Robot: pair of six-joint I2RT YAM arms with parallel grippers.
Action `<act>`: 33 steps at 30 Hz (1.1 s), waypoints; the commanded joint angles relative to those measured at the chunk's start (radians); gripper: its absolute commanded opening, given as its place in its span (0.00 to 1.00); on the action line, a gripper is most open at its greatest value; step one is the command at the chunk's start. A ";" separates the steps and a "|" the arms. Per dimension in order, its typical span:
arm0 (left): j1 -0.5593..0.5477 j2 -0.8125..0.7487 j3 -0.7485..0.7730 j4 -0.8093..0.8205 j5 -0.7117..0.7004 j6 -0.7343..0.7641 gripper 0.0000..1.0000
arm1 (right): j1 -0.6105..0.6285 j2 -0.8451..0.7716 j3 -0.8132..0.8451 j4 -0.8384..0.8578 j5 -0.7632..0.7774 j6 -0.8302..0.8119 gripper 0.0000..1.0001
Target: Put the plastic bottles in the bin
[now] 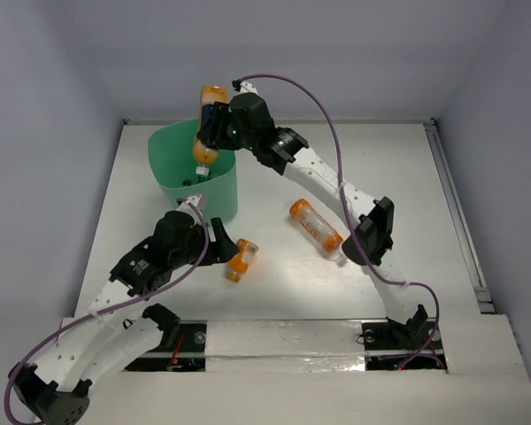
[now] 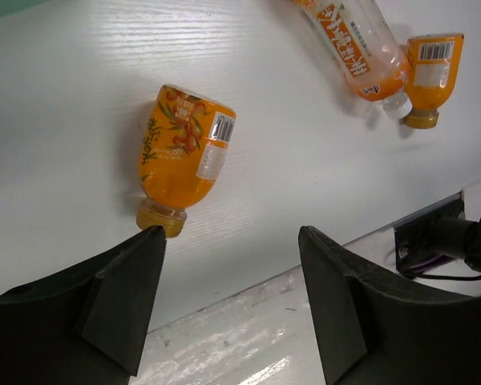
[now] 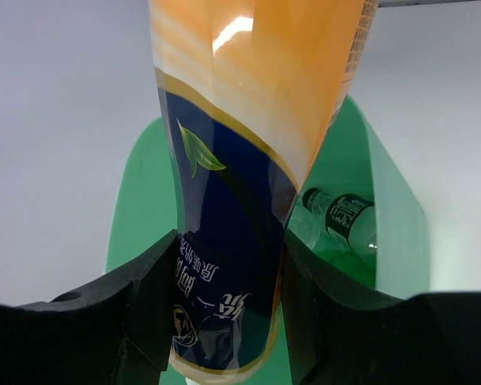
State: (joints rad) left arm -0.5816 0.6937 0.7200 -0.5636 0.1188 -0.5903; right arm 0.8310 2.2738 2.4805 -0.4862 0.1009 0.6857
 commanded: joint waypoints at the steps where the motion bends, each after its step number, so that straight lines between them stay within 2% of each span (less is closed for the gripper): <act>1: -0.035 0.007 -0.042 0.056 -0.038 -0.062 0.67 | 0.029 -0.066 0.049 0.100 0.048 -0.005 0.49; 2: -0.035 0.015 -0.051 0.060 -0.039 -0.063 0.69 | 0.030 -0.066 0.041 0.098 0.057 -0.011 0.51; 7: -0.058 0.052 -0.060 0.077 -0.064 -0.060 0.79 | 0.060 -0.083 -0.011 0.078 0.089 -0.055 0.78; 13: -0.090 0.130 -0.070 0.131 -0.045 -0.049 0.80 | 0.069 -0.167 -0.124 0.113 0.115 -0.046 0.90; 17: -0.109 0.185 -0.070 0.151 -0.059 -0.043 0.80 | 0.069 -0.253 -0.179 0.094 0.138 -0.069 0.90; 18: -0.109 0.197 -0.071 0.162 -0.059 -0.037 0.80 | 0.069 -0.282 -0.205 0.095 0.151 -0.081 0.87; 20: -0.121 0.227 -0.073 0.175 -0.059 -0.031 0.80 | 0.069 -0.362 -0.296 0.122 0.218 -0.094 0.41; 22: -0.148 0.282 -0.073 0.186 -0.062 -0.023 0.80 | 0.069 -0.514 -0.506 0.194 0.252 -0.112 0.09; 24: -0.158 0.329 -0.073 0.198 -0.094 -0.025 0.80 | 0.060 -0.609 -0.715 0.227 0.253 -0.133 0.08; 27: -0.172 0.369 -0.062 0.203 -0.149 -0.025 0.80 | 0.051 -0.779 -0.905 0.236 0.263 -0.141 0.09; 28: -0.172 0.378 -0.056 0.203 -0.174 -0.025 0.80 | 0.051 -0.862 -1.031 0.239 0.264 -0.143 0.13; 30: -0.181 0.406 -0.038 0.196 -0.205 -0.019 0.80 | 0.042 -0.943 -1.156 0.248 0.255 -0.138 0.20; 31: -0.181 0.417 -0.030 0.194 -0.234 -0.016 0.80 | 0.033 -0.983 -1.275 0.256 0.246 -0.127 0.33; 33: -0.181 0.451 -0.018 0.191 -0.254 -0.005 0.80 | 0.013 -1.085 -1.377 0.261 0.198 -0.114 0.50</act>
State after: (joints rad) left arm -0.7578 1.1191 0.6624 -0.3851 -0.0551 -0.6212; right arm 0.8688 1.2572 1.2465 -0.2592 0.3222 0.5697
